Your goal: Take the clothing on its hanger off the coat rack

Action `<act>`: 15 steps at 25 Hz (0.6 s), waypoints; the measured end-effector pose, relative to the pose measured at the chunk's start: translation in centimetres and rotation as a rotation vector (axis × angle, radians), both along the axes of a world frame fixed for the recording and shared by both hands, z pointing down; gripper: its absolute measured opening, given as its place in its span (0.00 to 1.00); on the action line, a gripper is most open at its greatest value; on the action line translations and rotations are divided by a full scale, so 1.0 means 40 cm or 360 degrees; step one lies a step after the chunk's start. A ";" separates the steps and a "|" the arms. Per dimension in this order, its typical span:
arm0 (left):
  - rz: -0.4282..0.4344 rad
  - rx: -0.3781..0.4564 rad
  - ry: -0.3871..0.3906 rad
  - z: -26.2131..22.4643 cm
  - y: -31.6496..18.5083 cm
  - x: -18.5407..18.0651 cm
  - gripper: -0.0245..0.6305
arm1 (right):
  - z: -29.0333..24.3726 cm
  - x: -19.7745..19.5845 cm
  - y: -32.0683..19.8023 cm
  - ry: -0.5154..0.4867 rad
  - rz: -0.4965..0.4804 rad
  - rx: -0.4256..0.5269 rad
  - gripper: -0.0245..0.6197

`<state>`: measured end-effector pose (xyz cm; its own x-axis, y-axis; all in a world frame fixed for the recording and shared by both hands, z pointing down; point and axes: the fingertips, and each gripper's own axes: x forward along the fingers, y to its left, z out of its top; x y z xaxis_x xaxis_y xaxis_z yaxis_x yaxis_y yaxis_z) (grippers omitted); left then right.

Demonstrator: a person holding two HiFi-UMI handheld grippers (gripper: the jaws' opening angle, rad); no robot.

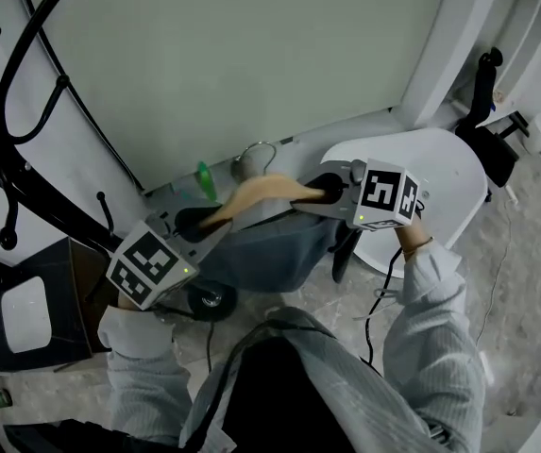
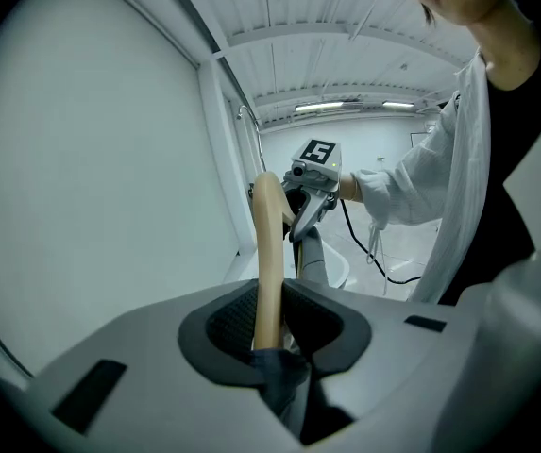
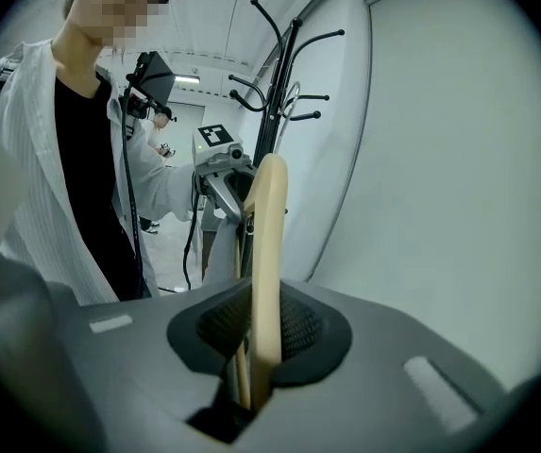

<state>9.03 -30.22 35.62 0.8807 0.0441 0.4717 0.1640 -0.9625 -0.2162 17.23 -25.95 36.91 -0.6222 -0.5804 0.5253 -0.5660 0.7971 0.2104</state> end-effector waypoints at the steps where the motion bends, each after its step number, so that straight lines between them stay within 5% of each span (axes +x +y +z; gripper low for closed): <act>1: 0.0008 -0.0011 -0.0008 0.010 0.003 0.004 0.15 | 0.009 0.003 0.003 -0.0001 0.0007 -0.0004 0.10; 15: 0.0055 -0.0054 -0.0070 0.051 0.037 0.001 0.15 | 0.053 -0.001 0.042 -0.0046 0.0033 -0.0038 0.10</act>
<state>9.05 -28.73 37.64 0.8569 0.0906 0.5074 0.2056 -0.9628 -0.1753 17.18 -24.29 39.03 -0.6250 -0.5810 0.5214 -0.5882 0.7896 0.1748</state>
